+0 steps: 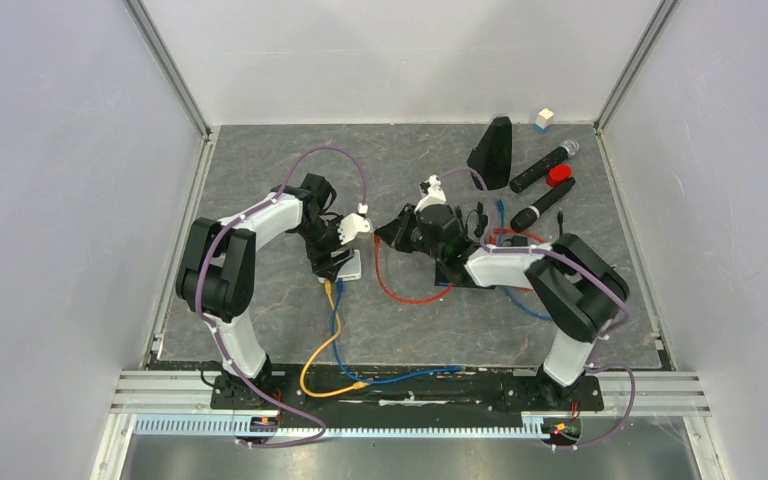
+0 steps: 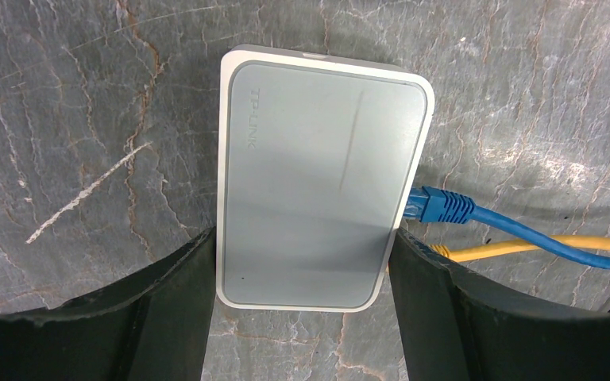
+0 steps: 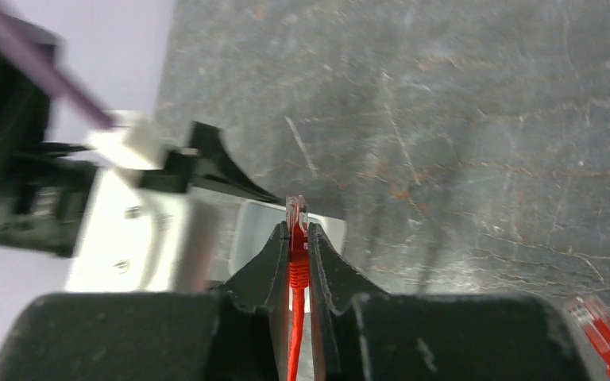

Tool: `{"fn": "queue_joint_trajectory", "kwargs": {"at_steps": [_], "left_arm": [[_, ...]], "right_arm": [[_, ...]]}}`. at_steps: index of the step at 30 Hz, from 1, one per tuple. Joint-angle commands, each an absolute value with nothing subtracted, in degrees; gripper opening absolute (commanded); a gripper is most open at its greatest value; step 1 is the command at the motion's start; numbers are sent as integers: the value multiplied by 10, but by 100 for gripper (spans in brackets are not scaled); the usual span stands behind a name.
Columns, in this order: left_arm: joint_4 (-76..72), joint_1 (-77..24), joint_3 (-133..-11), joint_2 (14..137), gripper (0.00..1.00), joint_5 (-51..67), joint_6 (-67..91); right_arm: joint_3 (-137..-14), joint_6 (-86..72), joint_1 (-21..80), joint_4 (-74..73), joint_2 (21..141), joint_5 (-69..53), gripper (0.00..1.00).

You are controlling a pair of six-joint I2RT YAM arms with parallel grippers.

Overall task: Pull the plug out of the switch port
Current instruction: Place the connector at the center of the board.

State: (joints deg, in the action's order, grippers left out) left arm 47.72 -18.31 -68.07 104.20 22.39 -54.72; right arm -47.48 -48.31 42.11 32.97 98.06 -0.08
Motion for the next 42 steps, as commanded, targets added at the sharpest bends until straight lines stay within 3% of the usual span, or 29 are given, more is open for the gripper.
{"fn": "queue_joint_trajectory", "kwargs": {"at_steps": [1, 21, 31, 33, 38, 42], "left_arm": [[480, -180, -674, 1031, 60, 237, -533], [485, -180, -676, 1036, 59, 235, -532], [486, -180, -676, 1035, 59, 233, -531], [486, -180, -676, 1035, 59, 233, -532], [488, -180, -679, 1040, 59, 235, -532], [488, -180, -678, 1039, 59, 235, -531]], "right_arm": [[-507, -493, 418, 347, 1051, -28, 0], [-639, -463, 397, 287, 1158, -54, 10], [-599, -490, 393, 329, 1173, -75, 17], [-599, -479, 390, 328, 1164, -84, 28], [-571, -448, 388, 317, 1115, -97, 44], [-510, -460, 388, 337, 1063, -114, 44]]}}
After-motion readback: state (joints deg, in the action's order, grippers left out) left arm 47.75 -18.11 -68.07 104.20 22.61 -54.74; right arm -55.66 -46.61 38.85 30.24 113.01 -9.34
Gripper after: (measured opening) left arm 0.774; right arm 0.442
